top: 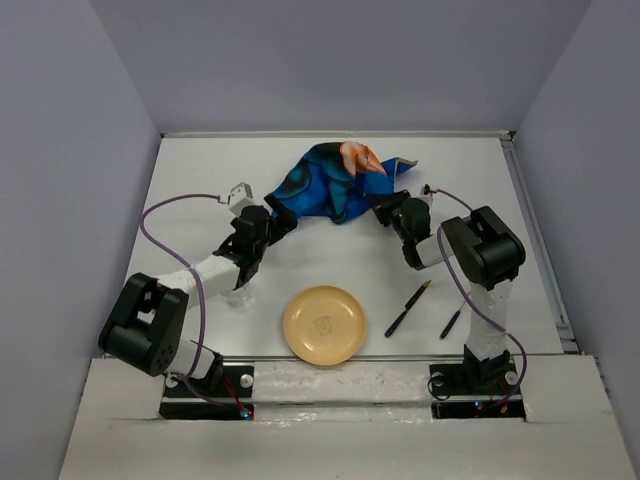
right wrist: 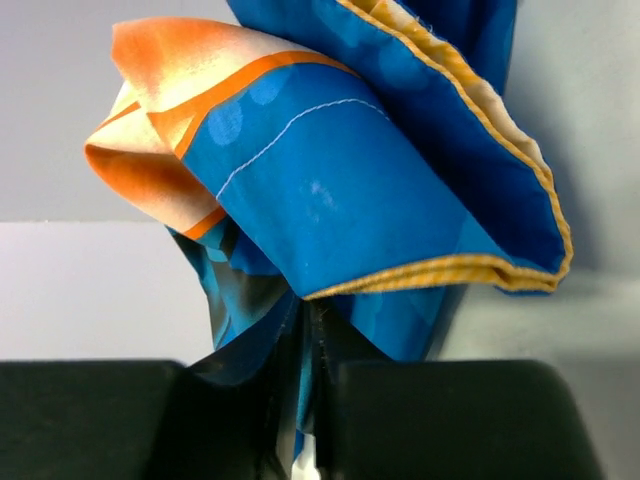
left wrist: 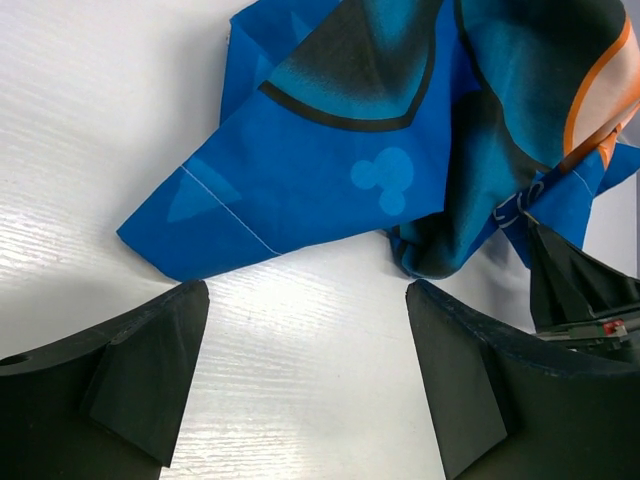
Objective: Set the dinner table for one person
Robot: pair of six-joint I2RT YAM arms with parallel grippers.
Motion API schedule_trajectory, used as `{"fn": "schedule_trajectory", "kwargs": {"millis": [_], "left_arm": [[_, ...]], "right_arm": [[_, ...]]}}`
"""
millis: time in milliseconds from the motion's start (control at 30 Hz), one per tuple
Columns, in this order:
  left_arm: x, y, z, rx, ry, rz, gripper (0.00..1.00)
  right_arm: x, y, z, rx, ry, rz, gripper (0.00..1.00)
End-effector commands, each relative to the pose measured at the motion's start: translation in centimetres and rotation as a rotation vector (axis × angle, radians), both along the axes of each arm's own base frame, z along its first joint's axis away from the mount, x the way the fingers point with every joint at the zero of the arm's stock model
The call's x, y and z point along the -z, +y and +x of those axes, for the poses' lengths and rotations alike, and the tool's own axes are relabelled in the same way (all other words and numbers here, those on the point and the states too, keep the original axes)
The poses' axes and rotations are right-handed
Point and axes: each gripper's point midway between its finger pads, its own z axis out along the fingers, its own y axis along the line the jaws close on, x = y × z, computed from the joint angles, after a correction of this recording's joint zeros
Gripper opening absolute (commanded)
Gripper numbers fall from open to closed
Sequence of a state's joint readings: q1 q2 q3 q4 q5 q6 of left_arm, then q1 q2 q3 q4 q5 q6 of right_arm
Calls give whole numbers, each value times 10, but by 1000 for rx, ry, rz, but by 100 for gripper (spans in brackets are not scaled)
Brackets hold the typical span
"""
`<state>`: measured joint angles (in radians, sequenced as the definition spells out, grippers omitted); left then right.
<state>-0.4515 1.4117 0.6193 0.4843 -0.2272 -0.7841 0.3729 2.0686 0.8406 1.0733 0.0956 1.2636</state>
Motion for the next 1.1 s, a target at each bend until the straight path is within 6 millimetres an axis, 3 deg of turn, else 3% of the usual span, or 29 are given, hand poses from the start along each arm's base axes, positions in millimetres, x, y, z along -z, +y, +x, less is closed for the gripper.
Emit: {"fn": "schedule_trajectory", "kwargs": {"millis": [0, 100, 267, 333, 400, 433, 467, 500, 667, 733, 967, 1067], "left_arm": [[-5, 9, 4, -44, -38, 3, 90], [-3, 9, 4, -44, -36, 7, 89], [-4, 9, 2, -38, -40, 4, 88], [-3, 10, 0, -36, -39, 4, 88], [-5, 9, -1, -33, -43, -3, 88], [-5, 9, 0, -33, -44, -4, 88], [-5, 9, -1, -33, -46, -5, 88], [-7, 7, -1, -28, -49, -8, 88], [-9, 7, -2, -22, -52, -13, 88], [-9, 6, -2, -18, -53, -16, 88], [-9, 5, -3, -14, -54, -23, 88], [-12, 5, -2, -17, -60, -24, 88]], "right_arm": [[-52, -19, 2, 65, -153, 21, 9], [-59, -29, -6, 79, -179, -17, 0], [-55, -52, -20, 113, -165, -61, 0], [-47, -49, -17, 81, -135, -82, 12], [-45, -35, -14, 16, -125, -60, 34], [-45, -31, -14, -2, -131, -38, 50], [-33, -27, -16, -23, -116, -21, 54], [-37, -26, -16, -23, -134, 24, 56], [-26, -16, -18, -60, -117, 50, 57], [-29, -6, -26, -92, -134, 55, 55], [-51, 1, -45, -132, -187, 85, 55], [-46, 5, -38, -137, -172, 77, 59]]}}
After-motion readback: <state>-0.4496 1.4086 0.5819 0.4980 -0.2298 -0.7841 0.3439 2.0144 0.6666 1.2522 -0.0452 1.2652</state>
